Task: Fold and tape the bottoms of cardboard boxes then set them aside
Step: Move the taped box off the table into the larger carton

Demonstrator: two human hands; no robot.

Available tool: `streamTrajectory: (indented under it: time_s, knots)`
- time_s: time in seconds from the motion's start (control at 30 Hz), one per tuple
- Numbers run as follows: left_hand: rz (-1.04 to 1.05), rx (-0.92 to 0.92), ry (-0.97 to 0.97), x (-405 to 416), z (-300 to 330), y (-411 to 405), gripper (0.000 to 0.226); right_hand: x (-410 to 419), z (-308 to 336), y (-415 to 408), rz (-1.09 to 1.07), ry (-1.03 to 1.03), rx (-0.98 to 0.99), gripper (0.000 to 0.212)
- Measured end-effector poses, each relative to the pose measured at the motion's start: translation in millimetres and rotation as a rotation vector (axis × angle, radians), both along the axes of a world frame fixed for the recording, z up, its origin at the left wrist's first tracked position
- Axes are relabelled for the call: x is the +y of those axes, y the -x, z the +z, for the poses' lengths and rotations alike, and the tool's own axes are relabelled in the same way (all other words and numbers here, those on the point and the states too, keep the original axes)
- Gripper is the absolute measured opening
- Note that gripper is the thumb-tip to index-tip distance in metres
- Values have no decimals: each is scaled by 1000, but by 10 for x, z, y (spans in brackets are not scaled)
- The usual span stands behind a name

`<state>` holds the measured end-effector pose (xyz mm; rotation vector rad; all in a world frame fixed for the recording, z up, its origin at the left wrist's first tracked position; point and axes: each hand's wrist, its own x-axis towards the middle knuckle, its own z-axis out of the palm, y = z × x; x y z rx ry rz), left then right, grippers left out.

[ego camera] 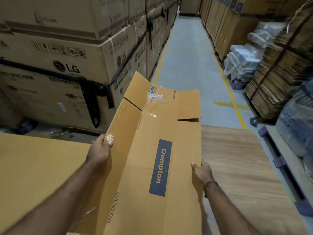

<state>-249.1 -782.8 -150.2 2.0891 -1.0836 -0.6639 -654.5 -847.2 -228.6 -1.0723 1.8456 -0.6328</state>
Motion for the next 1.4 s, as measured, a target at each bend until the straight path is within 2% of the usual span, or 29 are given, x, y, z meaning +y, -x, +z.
streamTrajectory:
  time_s: [0.1, 0.17, 0.4, 0.5, 0.73, 0.83, 0.93, 1.0, 1.07, 1.17, 1.27, 1.4]
  knots:
    - [-40, -8, -112, -58, -418, 10, 35, -80, -387, 36, 199, -193, 339, 45]
    - [-37, -7, -184, -75, -652, 25, 32, -98, -529, 61, 243, -240, 434, 51]
    - [56, 22, -335, -142, -1110, -197, 38, -107, -755, 110, 264, -196, 455, 44]
    - [94, 21, -344, -173, -1193, -235, 36, -117, -716, 67, 262, -167, 476, 36]
    - [138, -38, -407, -176, -1396, -229, 56, -126, -705, 29, 248, -158, 501, 44]
    - [103, -147, -445, -147, -1462, -151, 52, -103, -716, 20, 280, -134, 501, 60]
    - [42, -225, -540, -162, -1455, -140, 48, -96, -677, 20, 256, -143, 477, 59]
    - [-1, -243, -633, -200, -1424, -151, 64, -89, -660, 25, 227, -135, 457, 57]
    - [-53, -288, -706, -224, -1410, -150, 89, -93, -642, 34, 203, -132, 440, 57]
    - [-104, -355, -741, -199, -1435, -96, 118, -105, -624, 52, 239, -154, 445, 58]
    - [-119, -400, -708, -131, -1450, -3, 123, -102, -658, 70, 260, -162, 449, 58]
    - [-207, -452, -691, 33, -1494, 107, 115, -82, -655, 16, 237, -154, 466, 58]
